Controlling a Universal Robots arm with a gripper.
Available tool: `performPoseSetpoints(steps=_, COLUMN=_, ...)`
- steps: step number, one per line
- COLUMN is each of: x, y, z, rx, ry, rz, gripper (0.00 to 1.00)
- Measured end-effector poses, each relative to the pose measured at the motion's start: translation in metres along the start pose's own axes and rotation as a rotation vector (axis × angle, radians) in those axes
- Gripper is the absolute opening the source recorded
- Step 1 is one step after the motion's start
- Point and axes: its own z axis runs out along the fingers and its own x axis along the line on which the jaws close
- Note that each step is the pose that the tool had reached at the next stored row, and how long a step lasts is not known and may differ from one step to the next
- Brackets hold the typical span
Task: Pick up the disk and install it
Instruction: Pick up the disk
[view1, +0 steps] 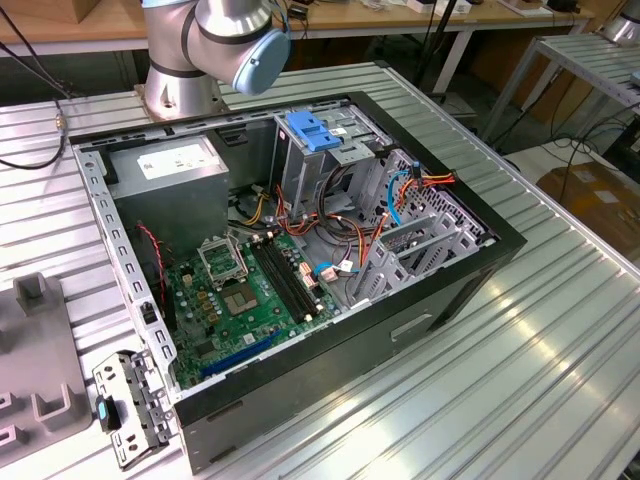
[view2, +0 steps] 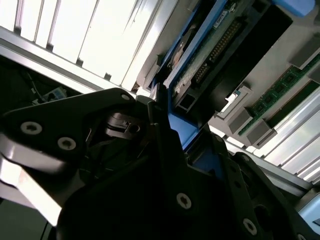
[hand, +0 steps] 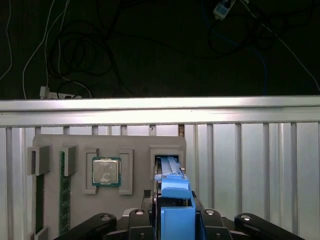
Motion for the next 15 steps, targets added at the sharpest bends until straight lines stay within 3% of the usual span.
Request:
performPoseSetpoints(steps=7, x=0.0000, y=0.0000, z=-0.0001, rx=0.0001, ry=0.0018, rz=0.000, gripper=0.37)
performPoseSetpoints(steps=11, x=0.0001, y=0.0000, z=-0.0001, rx=0.0084, ry=0.0282, rz=0.000, gripper=0.37)
performPoseSetpoints(steps=15, x=0.0000, y=0.0000, z=-0.0001, rx=0.0087, ry=0.0300, rz=0.000, gripper=0.37)
